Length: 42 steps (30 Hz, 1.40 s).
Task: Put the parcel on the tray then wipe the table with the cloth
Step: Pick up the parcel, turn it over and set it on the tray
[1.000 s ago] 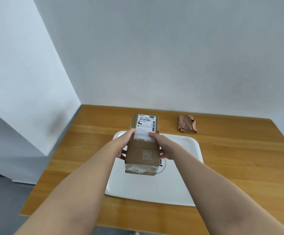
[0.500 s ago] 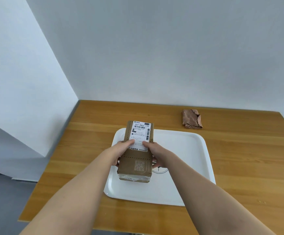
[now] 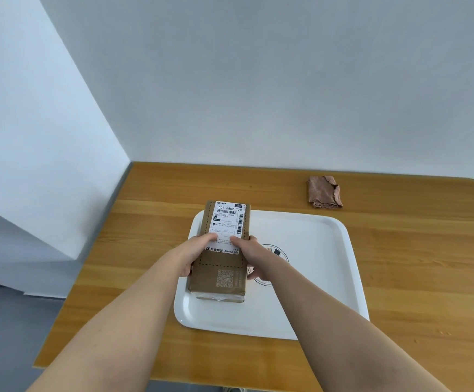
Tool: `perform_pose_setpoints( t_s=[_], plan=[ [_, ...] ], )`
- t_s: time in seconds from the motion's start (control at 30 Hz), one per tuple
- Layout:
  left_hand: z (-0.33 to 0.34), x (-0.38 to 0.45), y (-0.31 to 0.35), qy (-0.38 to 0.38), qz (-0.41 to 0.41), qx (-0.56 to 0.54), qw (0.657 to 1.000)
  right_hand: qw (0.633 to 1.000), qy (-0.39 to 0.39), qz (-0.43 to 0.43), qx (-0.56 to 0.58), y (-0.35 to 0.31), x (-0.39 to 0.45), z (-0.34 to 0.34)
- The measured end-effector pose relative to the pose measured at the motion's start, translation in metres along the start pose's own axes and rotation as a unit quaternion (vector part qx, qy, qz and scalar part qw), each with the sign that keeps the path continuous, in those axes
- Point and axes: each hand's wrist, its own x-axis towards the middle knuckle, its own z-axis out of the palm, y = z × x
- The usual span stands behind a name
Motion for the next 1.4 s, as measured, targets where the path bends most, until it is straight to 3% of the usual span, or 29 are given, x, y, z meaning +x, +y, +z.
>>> perform_pose_setpoints(
  t_s=[0.77,0.97,1.13,1.4],
  plan=[
    [-0.008,0.008,-0.001,0.041,-0.004,0.018,0.999,0.999,-0.01,0.013,-0.05,-0.008,-0.004,0.004],
    [0.005,0.007,0.019,0.139,0.125,-0.028,0.982,0.998,0.029,-0.004,-0.047,-0.014,-0.015,-0.012],
    [0.032,-0.01,0.044,0.282,0.273,-0.022,0.92,0.993,0.102,-0.05,-0.035,-0.013,-0.021,-0.038],
    [0.106,-0.018,0.062,0.237,0.32,-0.018,0.917,0.989,0.147,-0.035,0.011,0.013,-0.045,-0.104]
  ],
)
